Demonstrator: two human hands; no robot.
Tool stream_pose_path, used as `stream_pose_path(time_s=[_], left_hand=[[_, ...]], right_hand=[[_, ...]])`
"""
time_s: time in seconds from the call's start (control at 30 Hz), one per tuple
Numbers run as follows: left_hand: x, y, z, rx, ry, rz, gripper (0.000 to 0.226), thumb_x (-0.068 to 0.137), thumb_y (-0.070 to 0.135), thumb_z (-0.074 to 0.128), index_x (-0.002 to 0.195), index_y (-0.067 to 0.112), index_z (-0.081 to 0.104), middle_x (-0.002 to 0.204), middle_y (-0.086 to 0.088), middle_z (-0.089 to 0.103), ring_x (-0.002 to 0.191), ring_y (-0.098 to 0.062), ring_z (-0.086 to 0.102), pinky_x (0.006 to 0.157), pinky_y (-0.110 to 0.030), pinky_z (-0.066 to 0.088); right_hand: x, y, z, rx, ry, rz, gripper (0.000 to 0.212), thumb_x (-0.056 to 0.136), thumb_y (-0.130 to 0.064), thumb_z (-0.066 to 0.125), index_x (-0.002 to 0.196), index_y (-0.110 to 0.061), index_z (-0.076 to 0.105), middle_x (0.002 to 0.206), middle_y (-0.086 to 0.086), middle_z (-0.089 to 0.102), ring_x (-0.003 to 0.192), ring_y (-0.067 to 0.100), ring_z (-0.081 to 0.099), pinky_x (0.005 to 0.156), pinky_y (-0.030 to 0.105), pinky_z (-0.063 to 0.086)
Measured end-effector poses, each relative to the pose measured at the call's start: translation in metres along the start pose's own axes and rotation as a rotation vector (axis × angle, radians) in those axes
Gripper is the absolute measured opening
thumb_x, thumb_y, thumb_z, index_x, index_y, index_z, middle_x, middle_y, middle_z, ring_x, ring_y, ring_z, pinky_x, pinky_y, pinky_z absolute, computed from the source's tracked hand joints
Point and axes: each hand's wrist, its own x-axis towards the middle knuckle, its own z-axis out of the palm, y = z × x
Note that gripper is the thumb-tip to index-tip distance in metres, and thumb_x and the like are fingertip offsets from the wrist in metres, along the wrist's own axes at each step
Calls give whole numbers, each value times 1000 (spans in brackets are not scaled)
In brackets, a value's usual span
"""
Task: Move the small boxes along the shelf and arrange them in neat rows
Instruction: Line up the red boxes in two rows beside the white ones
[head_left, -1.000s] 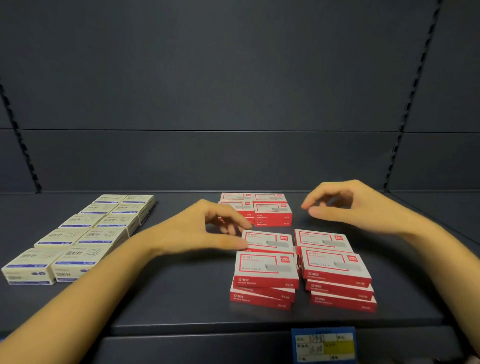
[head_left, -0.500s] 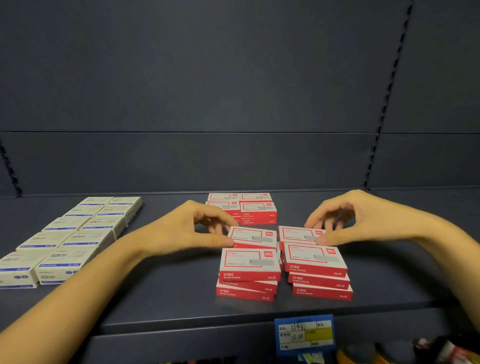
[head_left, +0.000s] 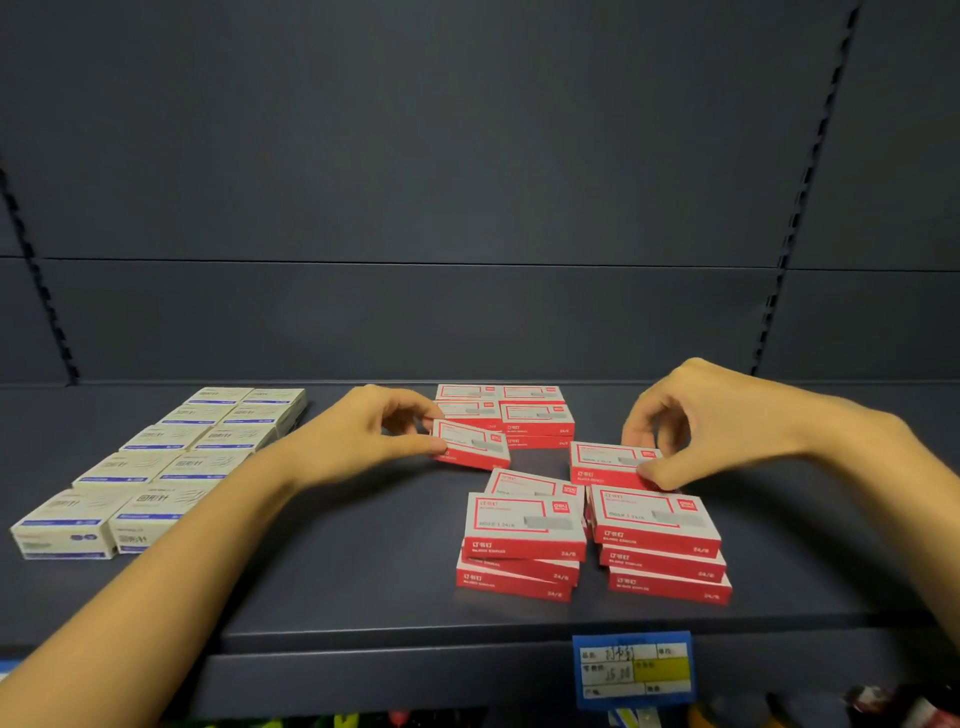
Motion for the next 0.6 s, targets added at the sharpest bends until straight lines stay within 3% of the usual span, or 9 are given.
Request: stream_pose_path(time_s=[0.2,0.4,0.6], left_hand=[[1,-9,-1,73,-39,-91,27,77,30,71,102,22,67,93,6,70,85,-20,63,76,-23,50],[3,-13,3,102,23,-97,27,74,26,75,98,15,69,92,2,72,77,-14,62,76,-24,50],[5,-11,4,135,84,-88,24,70,30,77,90,18,73,73,16,68,59,-2,55,63,-15,47]], right_hand=[[26,-1,2,-3,106,0,24,70,-32,72,89,-18,70,82,-7,74,68,4,69,69,27,58],[54,1,18,-74,71,-11,34,73,-37,72,101,-18,66,82,-19,62,71,0,63,67,18,54],[60,11,23,-12,69,-41,31,76,-34,72,103,-19,69,97,-7,72,74,3,69,70,21,58]])
